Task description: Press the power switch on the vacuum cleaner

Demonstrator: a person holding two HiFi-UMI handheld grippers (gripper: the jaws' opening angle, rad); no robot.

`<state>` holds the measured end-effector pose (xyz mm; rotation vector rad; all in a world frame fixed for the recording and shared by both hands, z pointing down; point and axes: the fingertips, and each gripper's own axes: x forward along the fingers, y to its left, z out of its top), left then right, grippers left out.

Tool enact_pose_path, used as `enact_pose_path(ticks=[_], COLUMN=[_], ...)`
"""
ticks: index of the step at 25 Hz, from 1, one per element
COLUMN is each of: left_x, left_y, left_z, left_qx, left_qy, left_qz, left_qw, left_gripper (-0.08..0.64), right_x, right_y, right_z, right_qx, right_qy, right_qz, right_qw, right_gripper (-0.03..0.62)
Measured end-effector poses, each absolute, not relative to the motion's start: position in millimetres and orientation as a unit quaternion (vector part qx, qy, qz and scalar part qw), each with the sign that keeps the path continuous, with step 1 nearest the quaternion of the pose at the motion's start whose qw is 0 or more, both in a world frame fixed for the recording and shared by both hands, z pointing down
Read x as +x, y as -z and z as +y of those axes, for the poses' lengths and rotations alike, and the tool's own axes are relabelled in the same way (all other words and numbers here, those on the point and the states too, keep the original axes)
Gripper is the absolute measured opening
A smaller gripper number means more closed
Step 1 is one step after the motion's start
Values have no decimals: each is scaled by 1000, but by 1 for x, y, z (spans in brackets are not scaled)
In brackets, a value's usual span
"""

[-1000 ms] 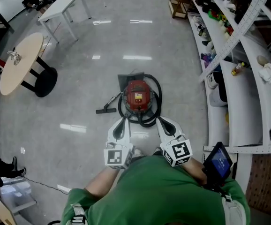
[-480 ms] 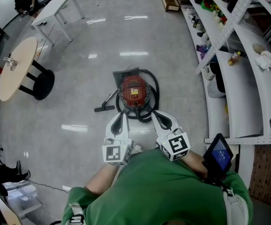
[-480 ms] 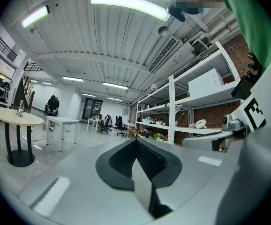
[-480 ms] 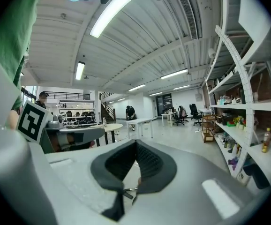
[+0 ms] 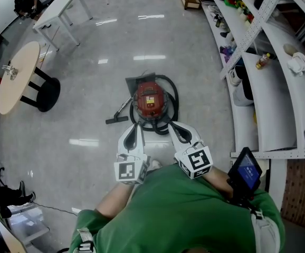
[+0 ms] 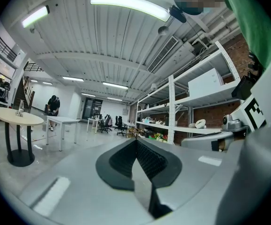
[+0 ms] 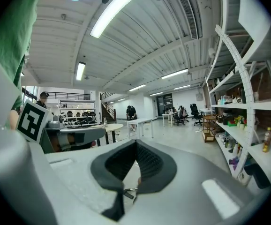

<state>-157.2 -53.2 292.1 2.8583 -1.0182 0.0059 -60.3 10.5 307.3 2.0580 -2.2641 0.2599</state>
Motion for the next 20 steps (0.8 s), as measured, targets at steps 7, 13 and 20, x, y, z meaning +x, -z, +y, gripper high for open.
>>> enact_pose_path(ticks=[7,13,20], left_x=[-156,-156,-152], left_y=[-292,-293,-293], left_z=[-55,-55,-52], left_qx=[941,942,941], left_qy=[-1,-4,-2], left_qz=[-333,-332,-334], left_qw=[50,46,50], left_gripper=[8,8,8], right_x=[-59,-61,-57], right_y=[-309,-312,-311], right_z=[8,7,9], right_qx=[669,668,669], right_qy=[-85,-86,-84], right_qz=[-737,-738,-738], right_qw=[34,37,37], right_gripper=[0,0,0])
